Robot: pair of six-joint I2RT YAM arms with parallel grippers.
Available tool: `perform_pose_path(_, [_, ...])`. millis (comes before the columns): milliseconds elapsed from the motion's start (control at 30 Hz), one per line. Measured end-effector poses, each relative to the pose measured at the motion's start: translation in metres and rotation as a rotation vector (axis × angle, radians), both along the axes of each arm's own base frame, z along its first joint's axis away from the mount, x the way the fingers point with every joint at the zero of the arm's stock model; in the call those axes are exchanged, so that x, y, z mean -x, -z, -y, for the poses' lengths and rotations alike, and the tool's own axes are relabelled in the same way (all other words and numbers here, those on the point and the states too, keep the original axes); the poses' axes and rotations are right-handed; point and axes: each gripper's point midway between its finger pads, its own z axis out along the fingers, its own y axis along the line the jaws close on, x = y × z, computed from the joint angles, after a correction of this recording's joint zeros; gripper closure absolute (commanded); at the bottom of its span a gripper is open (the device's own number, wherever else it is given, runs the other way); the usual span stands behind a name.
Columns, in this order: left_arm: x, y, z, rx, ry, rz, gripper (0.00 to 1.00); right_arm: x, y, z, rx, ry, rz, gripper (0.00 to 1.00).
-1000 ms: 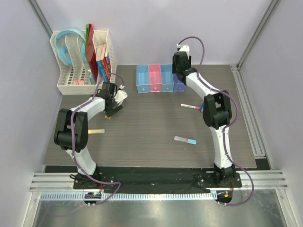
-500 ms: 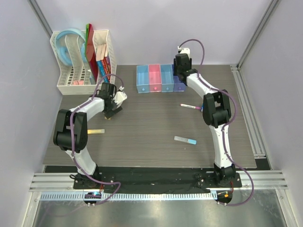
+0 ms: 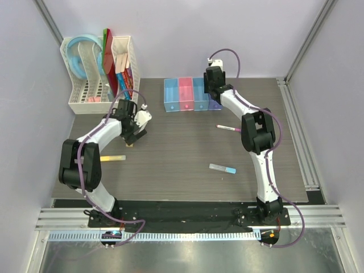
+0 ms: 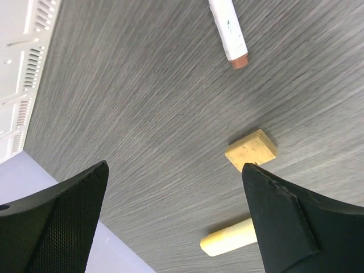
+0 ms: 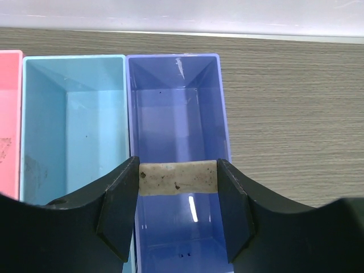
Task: Sort the stationery into containers
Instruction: Place the stationery in the storage box.
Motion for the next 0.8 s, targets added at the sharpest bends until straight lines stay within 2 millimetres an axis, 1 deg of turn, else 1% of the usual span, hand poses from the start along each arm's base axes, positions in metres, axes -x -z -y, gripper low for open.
perform_pose_path(200, [0.005,-0.020,0.012,0.085,0.011,0.022,0.00,0.001,0.000,-0.003,0.001,-0.004,0.001,0.51])
perform_pose_path(267, [0.009,-0.019,0.015,0.100,0.022,0.007,0.00,0.000,0.000,-0.003,0.001,-0.004,0.002,0.49])
perform_pose_path(467, [0.025,-0.004,0.016,0.098,0.057,-0.081,0.00,0.000,-0.001,-0.003,0.000,-0.004,0.006,0.45])
perform_pose_path(567, [0.032,0.010,0.017,0.100,0.072,-0.135,0.00,0.000,-0.001,-0.003,0.002,-0.005,0.006,0.40])
perform_pose_path(600, [0.033,0.013,0.017,0.101,0.076,-0.148,0.00,0.000,-0.001,-0.002,0.003,-0.005,0.006,0.37])
perform_pose_path(700, [0.038,0.023,0.018,0.113,0.082,-0.189,0.00,0.000,-0.001,-0.003,0.007,-0.006,0.006,0.32])
perform_pose_path(800, [0.041,0.030,0.020,0.124,0.089,-0.216,0.00,0.000,-0.001,-0.004,0.009,-0.009,0.006,0.30])
